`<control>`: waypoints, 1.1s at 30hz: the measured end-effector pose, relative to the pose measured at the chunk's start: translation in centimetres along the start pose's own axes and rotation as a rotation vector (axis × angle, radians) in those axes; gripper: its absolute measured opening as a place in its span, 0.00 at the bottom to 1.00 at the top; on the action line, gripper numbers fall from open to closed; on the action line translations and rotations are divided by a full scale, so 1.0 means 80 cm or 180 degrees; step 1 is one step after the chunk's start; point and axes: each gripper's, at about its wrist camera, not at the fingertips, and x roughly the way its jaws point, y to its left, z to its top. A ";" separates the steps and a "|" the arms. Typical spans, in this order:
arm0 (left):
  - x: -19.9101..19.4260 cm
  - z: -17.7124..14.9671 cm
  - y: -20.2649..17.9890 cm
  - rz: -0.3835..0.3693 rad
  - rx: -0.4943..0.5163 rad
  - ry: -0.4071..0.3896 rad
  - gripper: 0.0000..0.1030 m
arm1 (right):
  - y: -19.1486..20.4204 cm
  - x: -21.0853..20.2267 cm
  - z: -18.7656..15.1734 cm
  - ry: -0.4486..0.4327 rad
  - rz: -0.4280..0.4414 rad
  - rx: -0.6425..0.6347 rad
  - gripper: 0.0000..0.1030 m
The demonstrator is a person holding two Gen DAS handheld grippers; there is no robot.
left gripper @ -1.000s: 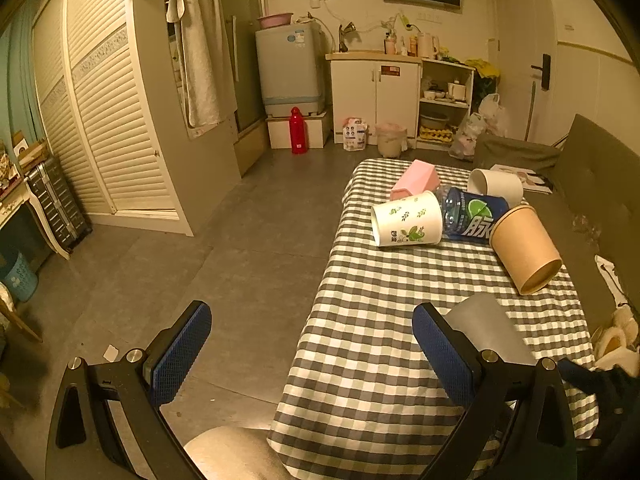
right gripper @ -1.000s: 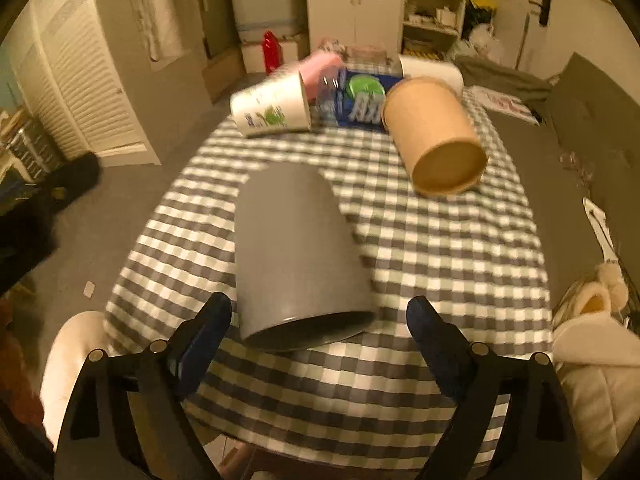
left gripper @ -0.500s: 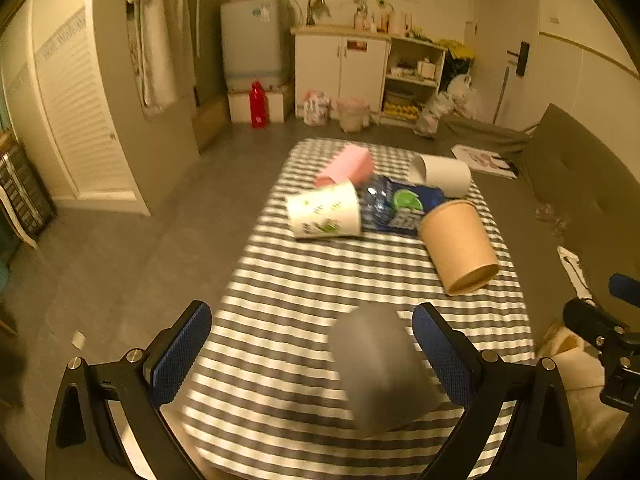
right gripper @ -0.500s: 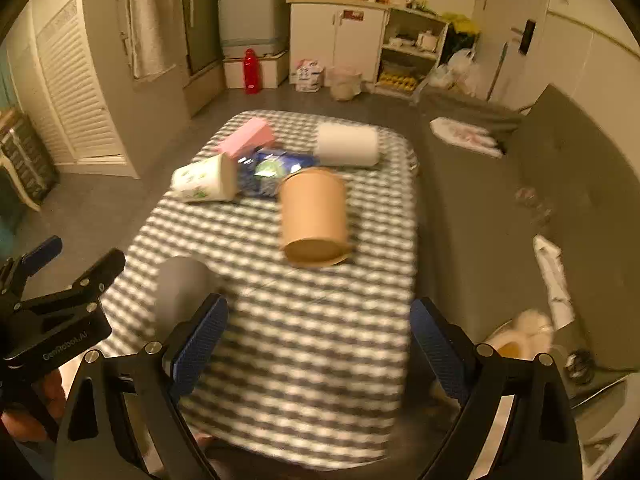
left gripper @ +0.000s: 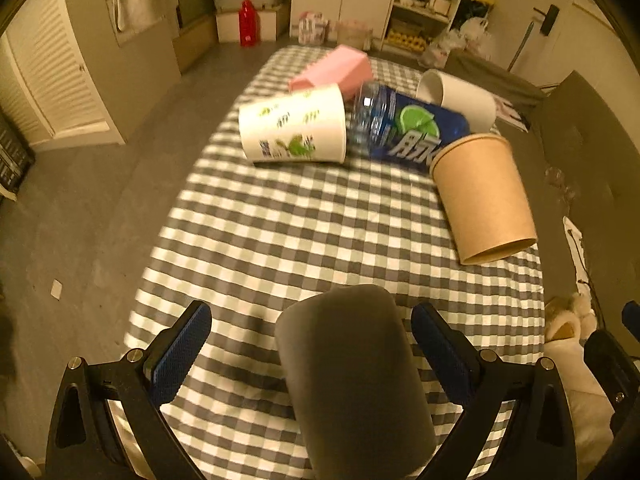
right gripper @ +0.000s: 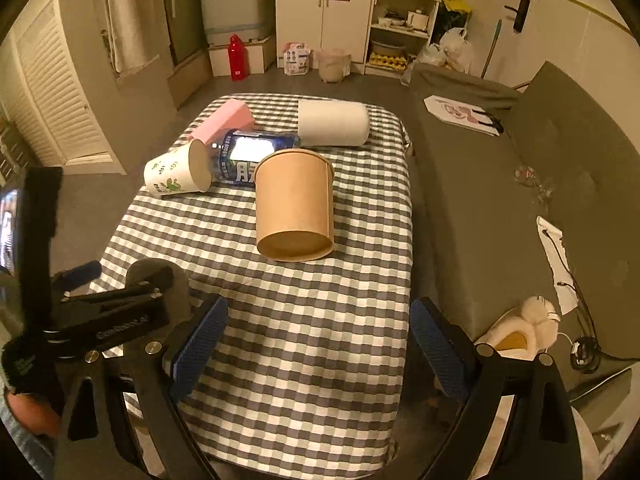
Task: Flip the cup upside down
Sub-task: 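Grasp the grey cup with the left gripper and rotate it base-up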
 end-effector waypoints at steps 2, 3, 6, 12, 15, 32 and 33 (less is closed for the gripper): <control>0.007 0.002 0.001 -0.0030 -0.0027 0.0066 0.98 | 0.001 0.006 0.002 0.0037 0.0008 0.0027 0.90; 0.011 0.003 0.002 -0.0043 -0.0035 0.0100 0.98 | 0.002 0.007 0.004 0.0050 0.0020 0.0034 0.90; 0.014 0.005 0.003 -0.0154 -0.0028 0.0157 0.92 | 0.009 0.013 0.009 0.0078 0.0067 0.0029 0.90; 0.012 0.007 -0.003 -0.0360 0.0022 0.0254 0.71 | 0.023 0.016 0.012 0.0072 0.0091 -0.0038 0.90; 0.007 0.005 -0.001 -0.0360 0.0038 0.0232 0.71 | 0.023 0.013 0.011 0.0042 0.0064 -0.0040 0.90; -0.067 -0.008 -0.027 -0.0187 0.0340 -0.0473 0.70 | -0.009 -0.017 -0.008 -0.0207 -0.0068 0.0124 0.90; -0.067 -0.011 -0.030 -0.0171 0.0364 -0.0486 0.70 | -0.012 -0.019 -0.008 -0.0221 -0.0073 0.0141 0.90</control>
